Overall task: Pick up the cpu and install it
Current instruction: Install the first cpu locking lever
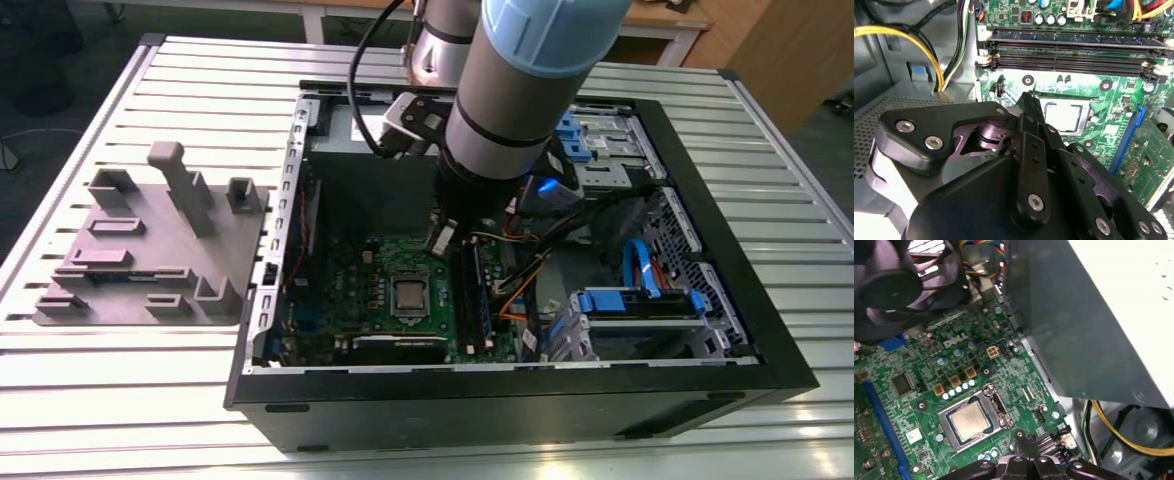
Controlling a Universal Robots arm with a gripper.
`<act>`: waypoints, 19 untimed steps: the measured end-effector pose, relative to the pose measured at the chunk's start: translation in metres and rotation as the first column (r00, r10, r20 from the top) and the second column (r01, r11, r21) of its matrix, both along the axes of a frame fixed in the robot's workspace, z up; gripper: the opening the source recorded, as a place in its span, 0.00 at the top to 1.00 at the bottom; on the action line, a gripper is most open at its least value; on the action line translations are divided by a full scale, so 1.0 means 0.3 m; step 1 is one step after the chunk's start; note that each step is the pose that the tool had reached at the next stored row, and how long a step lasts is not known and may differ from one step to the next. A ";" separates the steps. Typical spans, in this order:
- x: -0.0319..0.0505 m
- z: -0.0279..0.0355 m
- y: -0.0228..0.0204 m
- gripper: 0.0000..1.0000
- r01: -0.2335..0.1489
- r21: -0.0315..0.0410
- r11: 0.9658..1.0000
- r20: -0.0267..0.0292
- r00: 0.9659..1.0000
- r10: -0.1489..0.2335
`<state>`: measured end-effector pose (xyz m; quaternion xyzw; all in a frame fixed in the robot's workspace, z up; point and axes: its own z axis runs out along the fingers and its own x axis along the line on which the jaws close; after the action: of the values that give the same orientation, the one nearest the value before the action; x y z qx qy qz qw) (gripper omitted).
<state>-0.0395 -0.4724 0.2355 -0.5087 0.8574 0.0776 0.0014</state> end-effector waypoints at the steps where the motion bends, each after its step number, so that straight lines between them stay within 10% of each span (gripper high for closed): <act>1: -0.001 0.000 -0.001 0.90 -0.009 0.000 1.000 0.000 1.000 0.009; 10: -0.001 0.000 -0.036 0.90 -0.027 -0.001 1.000 0.000 1.000 0.027; 19: -0.001 0.000 -0.040 0.90 -0.027 -0.002 1.000 0.000 1.000 0.027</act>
<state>-0.0400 -0.4844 0.2355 -0.5204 0.8505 0.0770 -0.0001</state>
